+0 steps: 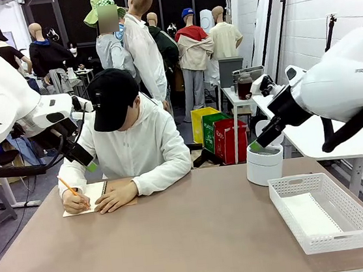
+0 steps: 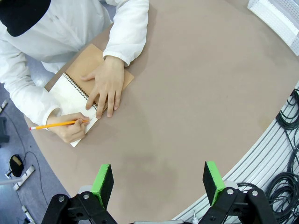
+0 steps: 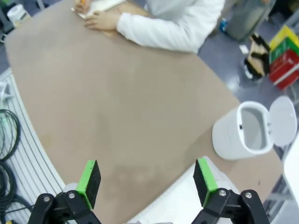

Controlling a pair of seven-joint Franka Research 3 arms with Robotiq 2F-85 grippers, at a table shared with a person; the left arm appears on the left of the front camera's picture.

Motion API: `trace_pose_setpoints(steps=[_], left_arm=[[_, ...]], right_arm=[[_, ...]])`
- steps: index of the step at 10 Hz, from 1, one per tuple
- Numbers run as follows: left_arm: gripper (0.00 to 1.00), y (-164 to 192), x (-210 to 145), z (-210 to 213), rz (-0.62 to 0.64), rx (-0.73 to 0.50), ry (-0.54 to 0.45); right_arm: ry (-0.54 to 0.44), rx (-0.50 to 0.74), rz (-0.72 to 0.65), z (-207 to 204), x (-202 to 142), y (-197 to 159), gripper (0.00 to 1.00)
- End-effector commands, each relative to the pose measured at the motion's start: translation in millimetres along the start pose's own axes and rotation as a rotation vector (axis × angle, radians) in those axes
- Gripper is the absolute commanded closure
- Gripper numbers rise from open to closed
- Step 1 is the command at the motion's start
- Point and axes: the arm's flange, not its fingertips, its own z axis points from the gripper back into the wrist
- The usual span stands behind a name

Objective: Sort the paper based on its condition.
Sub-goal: If a person hands you a paper, place it in the Organizing basket , and if it's crumpled, put it in the Trash can.

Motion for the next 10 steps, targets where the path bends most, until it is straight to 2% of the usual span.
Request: trace_pose_setpoints(steps=[1, 4, 6, 7, 8, 10], left_arm=[[0.0, 0.5, -0.2, 0.6, -0.006, -0.018, -0.006], [0.0, 0.5, -0.2, 0.6, -0.006, -0.018, -0.006], [0.0, 0.5, -0.2, 0.6, -0.006, -0.018, -0.006], [0.0, 0.5, -0.2, 0.6, -0.006, -0.018, -0.006], [0.0, 0.5, -0.2, 0.6, -0.006, -0.018, -0.006], [0.0, 0.5, -0.2, 0.6, -0.006, -0.018, -0.006]], right_arm=[[-0.111, 0.068, 0.057, -4.7, -16.0, 7.8, 0.0], [-0.162, 0.152, 0.066, -7.3, -13.7, 12.9, 0.0], [-0.143, 0.155, 0.047, -11.3, -12.4, 13.1, 0.0], [-0.125, 0.098, 0.032, -13.3, -12.6, 16.8, 0.0], [-0.129, 0.141, 0.047, 0.8, 6.7, 6.0, 0.0], [-0.129, 0.141, 0.047, 0.8, 6.7, 6.0, 0.0]])
